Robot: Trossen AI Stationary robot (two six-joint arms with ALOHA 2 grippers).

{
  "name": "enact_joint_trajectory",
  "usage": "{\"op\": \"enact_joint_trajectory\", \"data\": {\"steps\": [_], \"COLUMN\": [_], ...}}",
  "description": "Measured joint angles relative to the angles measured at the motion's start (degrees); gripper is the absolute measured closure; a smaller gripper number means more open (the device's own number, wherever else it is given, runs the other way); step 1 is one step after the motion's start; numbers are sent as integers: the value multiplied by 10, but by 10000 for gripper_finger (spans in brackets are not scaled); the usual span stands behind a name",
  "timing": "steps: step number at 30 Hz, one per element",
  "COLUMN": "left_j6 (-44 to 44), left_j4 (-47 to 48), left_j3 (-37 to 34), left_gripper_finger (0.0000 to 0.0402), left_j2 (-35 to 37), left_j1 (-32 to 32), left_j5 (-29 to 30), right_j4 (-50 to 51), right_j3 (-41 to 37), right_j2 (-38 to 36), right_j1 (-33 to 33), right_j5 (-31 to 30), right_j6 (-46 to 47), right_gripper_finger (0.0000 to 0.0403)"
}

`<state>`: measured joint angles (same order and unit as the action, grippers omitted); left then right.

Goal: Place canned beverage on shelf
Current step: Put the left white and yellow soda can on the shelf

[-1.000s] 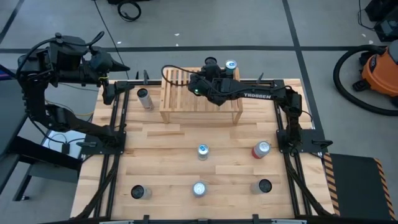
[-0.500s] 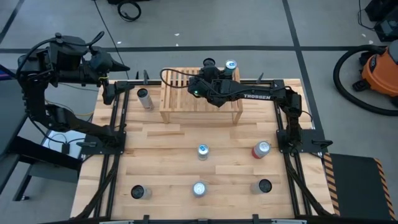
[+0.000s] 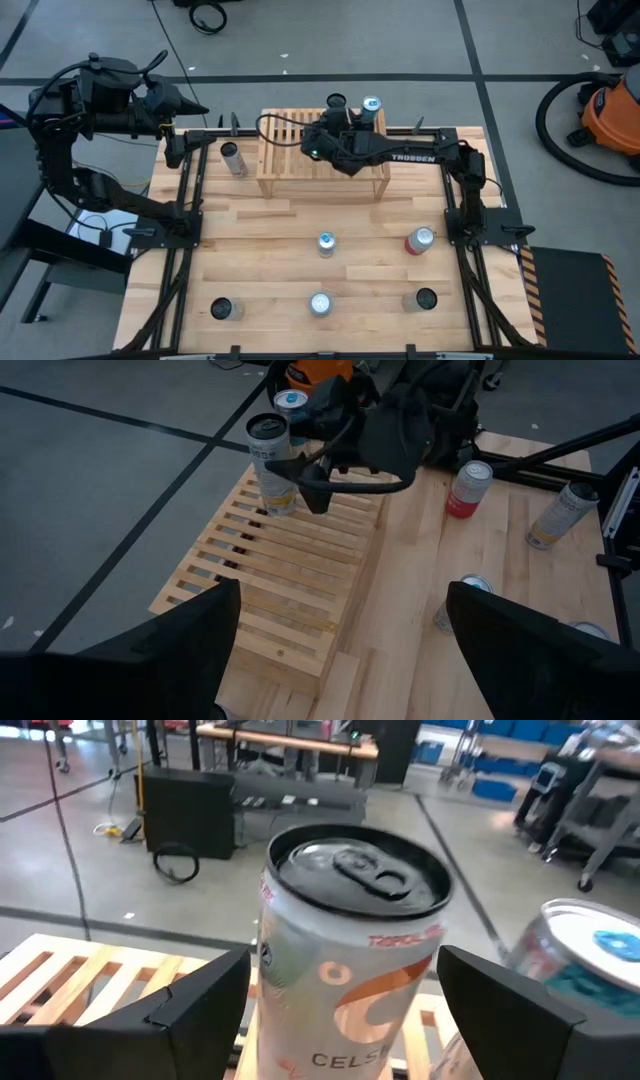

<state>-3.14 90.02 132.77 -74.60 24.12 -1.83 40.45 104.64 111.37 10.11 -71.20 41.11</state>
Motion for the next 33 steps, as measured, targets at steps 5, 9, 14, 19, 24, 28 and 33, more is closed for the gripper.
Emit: {"op": "enact_joint_trajectory", "data": {"steps": [5,9,14,19,24,28,33], "left_j6": [0,0,0,0,0,0,19], "left_j4": [0,0,0,0,-1,-1,-1], "left_j3": [0,0,0,0,0,0,0], "left_gripper_finger": [44,44,44,44,44,44,44], "left_j2": [0,0,0,0,0,0,0], "left_j1": [0,0,0,0,0,0,0], "left_j5": [0,0,0,0,0,0,0], "right_j4": [-1,-2,-23,-64,-110,-146,-161], "right_j3": [0,-1,-1,-1,-1,0,0], "right_j2": [-1,-15,-52,-93,-124,-145,-169], "right_j1": [-7,-18,-44,-61,-64,-58,-33], "right_j5": [-14,-14,-29,-29,-28,-28,9], "right_j6": [-4,-8,-65,-209,-350,-458,-547], "right_gripper_finger": [71,71,71,72,72,72,72]}}
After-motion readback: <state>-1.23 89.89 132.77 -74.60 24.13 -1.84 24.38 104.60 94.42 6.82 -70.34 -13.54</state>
